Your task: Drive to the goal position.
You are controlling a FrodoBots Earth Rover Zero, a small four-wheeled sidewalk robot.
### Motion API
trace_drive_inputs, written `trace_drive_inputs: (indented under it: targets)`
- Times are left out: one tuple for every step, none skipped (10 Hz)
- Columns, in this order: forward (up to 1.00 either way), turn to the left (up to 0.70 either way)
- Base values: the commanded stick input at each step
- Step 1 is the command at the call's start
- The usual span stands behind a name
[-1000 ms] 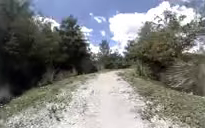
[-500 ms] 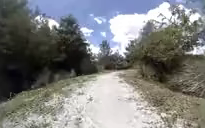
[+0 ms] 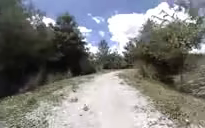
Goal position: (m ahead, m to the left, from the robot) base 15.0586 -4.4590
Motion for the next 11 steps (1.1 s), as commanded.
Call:
trace_drive_inputs:
  targets:
    - [0.70,0.00]
    - [0.70,0.00]
    - [0.70,0.00]
    - [0.70,0.00]
    - [0.70,0.00]
    - [0.70,0.00]
    - [0.70,0.00]
    - [0.70,0.00]
    - [0.70,0.00]
    - [0.70,0.00]
    - [0.70,0.00]
